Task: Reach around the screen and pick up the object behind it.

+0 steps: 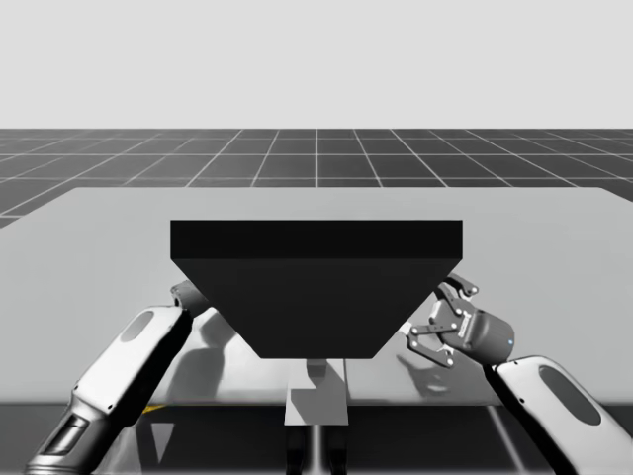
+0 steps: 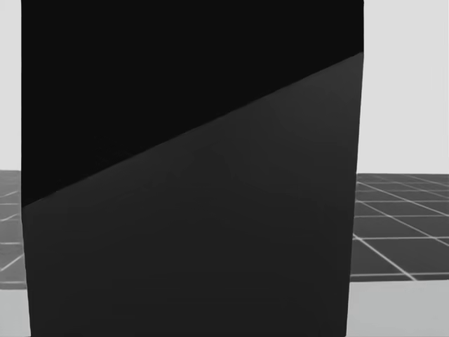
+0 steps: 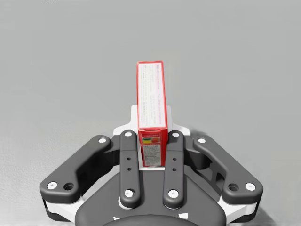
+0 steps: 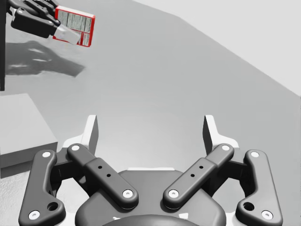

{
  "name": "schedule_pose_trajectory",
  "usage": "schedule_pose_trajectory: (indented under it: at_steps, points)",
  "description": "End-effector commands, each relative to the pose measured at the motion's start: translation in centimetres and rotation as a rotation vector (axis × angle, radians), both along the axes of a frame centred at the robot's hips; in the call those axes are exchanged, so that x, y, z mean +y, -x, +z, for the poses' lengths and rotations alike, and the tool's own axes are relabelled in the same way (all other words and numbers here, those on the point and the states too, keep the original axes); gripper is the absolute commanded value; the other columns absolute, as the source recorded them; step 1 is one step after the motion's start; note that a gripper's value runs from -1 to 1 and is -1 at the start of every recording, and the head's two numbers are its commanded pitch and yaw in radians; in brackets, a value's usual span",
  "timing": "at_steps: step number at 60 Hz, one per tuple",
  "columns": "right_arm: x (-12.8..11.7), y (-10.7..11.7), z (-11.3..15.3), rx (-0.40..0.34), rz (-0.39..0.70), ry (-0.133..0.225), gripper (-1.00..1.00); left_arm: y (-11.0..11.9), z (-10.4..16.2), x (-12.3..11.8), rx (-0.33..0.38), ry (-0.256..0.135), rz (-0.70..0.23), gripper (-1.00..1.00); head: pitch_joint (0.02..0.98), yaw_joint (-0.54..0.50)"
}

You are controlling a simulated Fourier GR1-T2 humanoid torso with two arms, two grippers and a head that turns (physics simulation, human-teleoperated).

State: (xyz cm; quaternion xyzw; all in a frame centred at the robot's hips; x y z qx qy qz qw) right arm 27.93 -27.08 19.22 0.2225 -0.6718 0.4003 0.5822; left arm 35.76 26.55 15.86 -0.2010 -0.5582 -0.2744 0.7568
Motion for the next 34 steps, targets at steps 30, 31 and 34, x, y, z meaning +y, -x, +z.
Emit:
schedule_pose_trajectory:
  at_steps: [30,31,34]
  points:
    - [-0.4,-1.0,0.3,0.006,-0.050,-0.043,-1.00,3.0,19.1,10.2,-0.431,0.027,0.194,1.00,0.121,-0.05]
    - [-0.4,-1.0,0.3,0.006,-0.049,-0.043,-1.00,3.2,19.6,10.2,-0.440,0.031,0.195,1.00,0.120,-0.05]
    - [-0.4,-1.0,0.2,0.007,-0.049,-0.040,-1.00,3.9,21.6,9.9,-0.490,0.032,0.198,1.00,0.121,-0.05]
